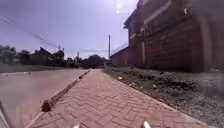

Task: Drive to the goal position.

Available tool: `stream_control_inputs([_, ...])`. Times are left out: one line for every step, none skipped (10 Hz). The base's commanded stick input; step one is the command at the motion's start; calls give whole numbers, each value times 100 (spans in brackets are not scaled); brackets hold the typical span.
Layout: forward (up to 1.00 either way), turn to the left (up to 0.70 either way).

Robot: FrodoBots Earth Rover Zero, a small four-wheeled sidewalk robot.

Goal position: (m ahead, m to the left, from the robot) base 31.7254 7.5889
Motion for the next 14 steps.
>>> stream_control_inputs([70, 0])
stream_control_inputs([70, 31])
stream_control_inputs([70, 25])
stream_control_inputs([70, 18])
stream_control_inputs([70, 7])
stream_control_inputs([70, 3])
stream_control_inputs([70, 13])
stream_control_inputs([70, 30])
stream_control_inputs([70, 13])
stream_control_inputs([70, 0])
stream_control_inputs([70, 0])
stream_control_inputs([70, 0])
stream_control_inputs([70, 17])
stream_control_inputs([70, 34])
